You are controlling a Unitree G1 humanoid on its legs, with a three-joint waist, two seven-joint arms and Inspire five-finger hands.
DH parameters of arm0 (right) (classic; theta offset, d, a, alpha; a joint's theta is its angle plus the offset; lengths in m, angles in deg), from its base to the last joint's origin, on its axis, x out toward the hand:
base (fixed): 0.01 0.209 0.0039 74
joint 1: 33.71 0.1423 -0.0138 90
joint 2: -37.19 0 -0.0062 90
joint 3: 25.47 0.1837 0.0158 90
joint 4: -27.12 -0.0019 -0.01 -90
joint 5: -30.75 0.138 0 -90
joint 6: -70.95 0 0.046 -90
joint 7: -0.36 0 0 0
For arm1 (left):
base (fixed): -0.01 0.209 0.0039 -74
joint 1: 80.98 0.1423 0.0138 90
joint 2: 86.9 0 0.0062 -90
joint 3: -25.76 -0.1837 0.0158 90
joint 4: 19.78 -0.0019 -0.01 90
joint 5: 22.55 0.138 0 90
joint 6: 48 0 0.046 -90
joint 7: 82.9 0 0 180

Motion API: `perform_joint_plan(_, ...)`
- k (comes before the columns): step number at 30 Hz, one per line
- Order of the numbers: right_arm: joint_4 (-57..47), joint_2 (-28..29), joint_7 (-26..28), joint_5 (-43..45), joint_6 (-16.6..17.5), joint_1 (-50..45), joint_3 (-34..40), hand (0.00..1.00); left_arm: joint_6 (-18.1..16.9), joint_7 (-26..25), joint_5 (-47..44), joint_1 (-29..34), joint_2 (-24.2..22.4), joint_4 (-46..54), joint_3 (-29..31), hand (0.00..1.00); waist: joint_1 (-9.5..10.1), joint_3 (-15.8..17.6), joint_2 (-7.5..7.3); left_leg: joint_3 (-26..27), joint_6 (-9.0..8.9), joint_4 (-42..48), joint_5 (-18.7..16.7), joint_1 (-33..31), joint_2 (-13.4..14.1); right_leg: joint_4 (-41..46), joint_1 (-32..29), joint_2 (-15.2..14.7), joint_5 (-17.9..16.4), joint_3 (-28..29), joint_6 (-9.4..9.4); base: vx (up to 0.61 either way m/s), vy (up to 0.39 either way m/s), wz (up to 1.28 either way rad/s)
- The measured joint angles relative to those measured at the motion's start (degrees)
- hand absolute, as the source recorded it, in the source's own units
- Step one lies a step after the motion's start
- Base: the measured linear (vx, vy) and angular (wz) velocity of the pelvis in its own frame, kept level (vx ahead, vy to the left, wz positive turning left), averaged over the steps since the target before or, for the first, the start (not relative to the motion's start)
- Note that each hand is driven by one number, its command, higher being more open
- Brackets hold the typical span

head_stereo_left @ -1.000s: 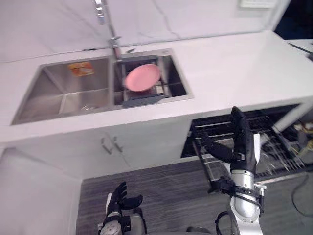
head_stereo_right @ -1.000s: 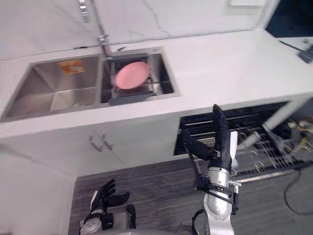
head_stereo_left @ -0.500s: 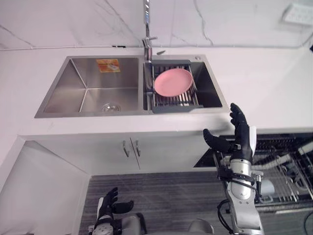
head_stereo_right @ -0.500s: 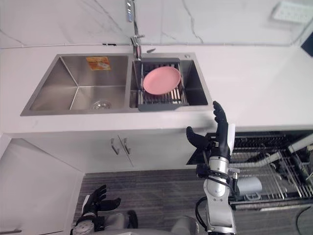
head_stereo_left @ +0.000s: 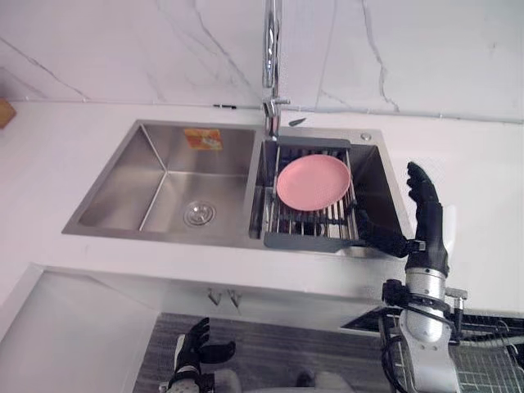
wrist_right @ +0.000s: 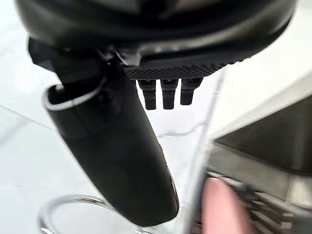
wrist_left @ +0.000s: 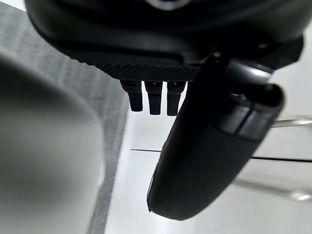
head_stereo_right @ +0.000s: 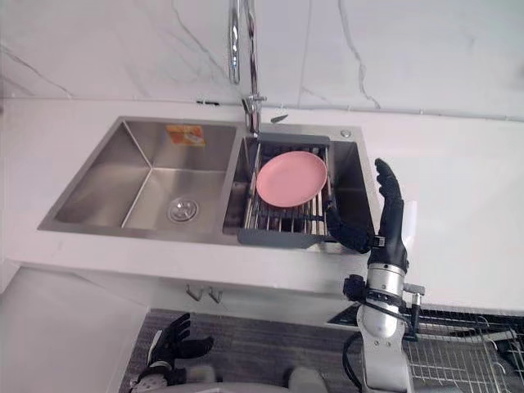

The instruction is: Walk over to the sink, pick up the cup, carry it to the dishwasher, place the cup inside the dishwasher, then close the dishwasher door

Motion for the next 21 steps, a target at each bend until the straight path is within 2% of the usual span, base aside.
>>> perform_joint_plan(1,-0.7,-0.1,-0.2,0.0,0.1,0.0,0.1,0.90,0.0,0.1,0.0,-0.1,-0.1,0.4,0.1,0.90,0.68,0.1,-0.07,-0.2,0.42,-4.0,-0.8,-1.4,-0.1,0.2,0.0,-0.7,0.0,0.6,0.16,0.15,0.245,-0.30)
perform_joint_plan(2,-0.8,-0.3,-0.3,0.0,0.0,0.0,0.1,0.90,0.0,0.1,0.0,-0.1,-0.5,0.7,0.2,0.90,0.96,0.1,0.35,-0.6,0.70,-12.9,2.4,-1.3,-0.2,1.0,0.0,-0.9,-0.4,0.8,1.24,0.11,0.243,-0.23)
perform_joint_plan(3,-0.8,-0.4,-0.3,-0.1,0.1,0.1,0.2,0.90,0.0,0.1,0.0,0.0,-1.0,0.8,0.1,0.90,0.97,0.2,1.11,-1.4,-0.25,-16.7,5.6,-1.0,-0.3,1.4,-0.1,-0.9,-1.1,1.0,2.35,0.08,0.270,-0.15)
perform_joint_plan(4,-0.5,0.6,-0.1,-0.1,0.0,-0.1,-0.4,0.90,0.0,0.2,0.0,-0.4,-0.1,1.2,0.6,0.90,1.15,0.2,-0.85,-0.6,0.27,-17.6,5.5,-0.2,-2.5,1.1,0.0,-2.6,-2.0,1.9,3.52,0.09,0.227,-0.01)
perform_joint_plan(5,-0.5,0.6,0.4,-0.1,0.0,-0.1,-0.8,0.90,-0.1,0.0,0.0,-0.9,0.5,1.3,1.0,0.90,1.12,0.5,-2.16,-0.1,1.01,-18.9,6.0,0.1,-4.0,-0.1,-0.1,-3.9,-2.0,2.0,3.53,0.08,0.205,0.02)
perform_joint_plan(7,-0.5,0.7,1.1,-0.1,0.0,-0.1,-0.8,0.90,0.1,0.0,-0.1,-0.7,0.7,1.1,1.0,0.90,1.18,0.5,-2.56,0.3,1.56,-19.1,6.0,0.2,-5.0,-1.3,0.4,-4.7,-1.6,2.4,3.69,0.11,0.165,0.06)
perform_joint_plan(8,-0.5,0.7,1.5,-0.1,0.0,-0.1,-0.8,0.90,0.1,0.0,0.0,-0.6,0.7,1.1,1.0,0.90,1.19,0.5,-2.59,0.3,1.73,-19.5,5.9,0.8,-5.4,-2.0,1.0,-5.0,-1.1,2.8,4.45,0.09,0.123,0.01)
perform_joint_plan(14,1.0,0.2,1.7,-1.3,0.1,-0.1,-0.4,0.90,0.0,0.0,0.1,-0.4,1.0,0.3,0.5,0.90,0.56,0.2,-2.68,1.7,1.59,-22.7,6.4,3.5,-5.5,-4.4,2.5,-4.6,-0.7,4.2,5.03,0.04,-0.014,-0.13)
perform_joint_plan(17,6.5,-0.6,1.7,-2.7,-0.1,-0.2,0.6,0.90,0.1,-0.7,-0.1,-0.4,2.0,-0.6,-1.1,0.90,-0.51,0.0,-2.65,1.7,1.52,-26.2,8.1,5.3,-5.9,-6.3,3.5,-4.4,0.2,4.5,4.71,0.03,-0.045,-0.01)
perform_joint_plan(20,10.2,-1.4,2.0,-2.9,-0.5,-0.2,0.7,0.90,0.0,-1.2,-0.1,-0.6,2.2,-1.3,-1.3,0.90,-0.49,-0.3,-2.51,1.6,1.24,-28.7,9.4,5.9,-5.9,-7.3,3.6,-4.0,1.1,4.5,4.42,0.02,-0.027,-0.01)
perform_joint_plan(21,18.0,-1.6,2.3,-5.0,0.4,2.5,2.1,0.90,-0.5,-0.9,0.0,-3.1,3.9,-7.0,-4.0,0.90,-0.49,-2.0,-1.26,-3.2,1.14,-44.0,20.2,9.5,-8.4,-12.2,2.3,-3.6,5.4,6.6,4.24,0.00,0.000,0.00)
